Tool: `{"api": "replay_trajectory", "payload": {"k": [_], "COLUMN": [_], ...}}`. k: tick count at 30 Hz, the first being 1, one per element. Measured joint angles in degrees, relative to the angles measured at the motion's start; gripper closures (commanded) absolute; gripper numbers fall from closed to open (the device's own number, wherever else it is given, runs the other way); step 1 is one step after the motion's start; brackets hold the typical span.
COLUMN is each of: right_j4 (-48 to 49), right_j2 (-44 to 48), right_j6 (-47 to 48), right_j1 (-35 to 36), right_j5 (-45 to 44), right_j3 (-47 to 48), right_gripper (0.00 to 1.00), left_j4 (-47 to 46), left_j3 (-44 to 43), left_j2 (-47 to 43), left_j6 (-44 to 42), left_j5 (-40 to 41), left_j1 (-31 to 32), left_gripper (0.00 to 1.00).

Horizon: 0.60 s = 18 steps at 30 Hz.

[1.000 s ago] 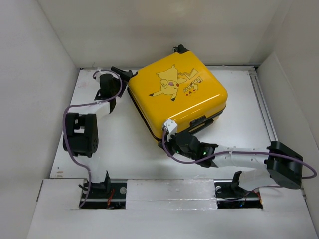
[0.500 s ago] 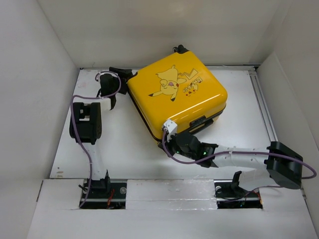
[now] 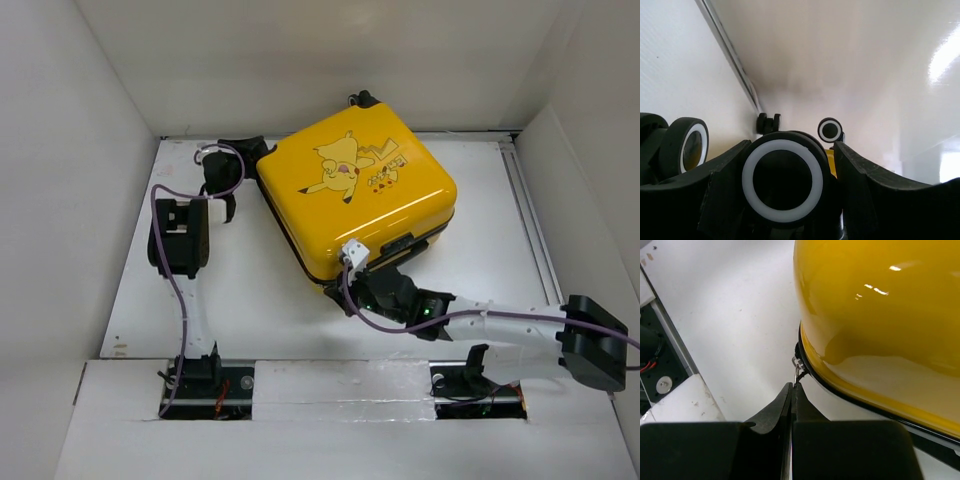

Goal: Pack the luggage

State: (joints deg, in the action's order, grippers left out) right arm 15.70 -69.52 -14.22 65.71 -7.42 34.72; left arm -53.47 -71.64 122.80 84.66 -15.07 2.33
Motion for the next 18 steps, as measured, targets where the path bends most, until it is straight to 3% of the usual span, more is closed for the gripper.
{"api": "replay_trajectory", "payload": {"k": [7,18], "right_j4": [-3.06,-6.95], "right_j2": [4.57,10.56], "right_j6": [-0.48,0.87], "right_j1": [-4.76,-20.52], "right_j5": [5.97,28.48], "right_j3": [-0.55,2.23], "right_gripper": [1.0,1.0], "left_j4": [-5.68,-10.75], "left_j3": [8.0,50.93], "left_j2": [-3.89,-40.89], "left_j6": [-0.44,-6.12], "left_j5": [2.78,13.81], "left_j1": [-0.15,-3.5], "left_gripper": [1.0,1.0]}}
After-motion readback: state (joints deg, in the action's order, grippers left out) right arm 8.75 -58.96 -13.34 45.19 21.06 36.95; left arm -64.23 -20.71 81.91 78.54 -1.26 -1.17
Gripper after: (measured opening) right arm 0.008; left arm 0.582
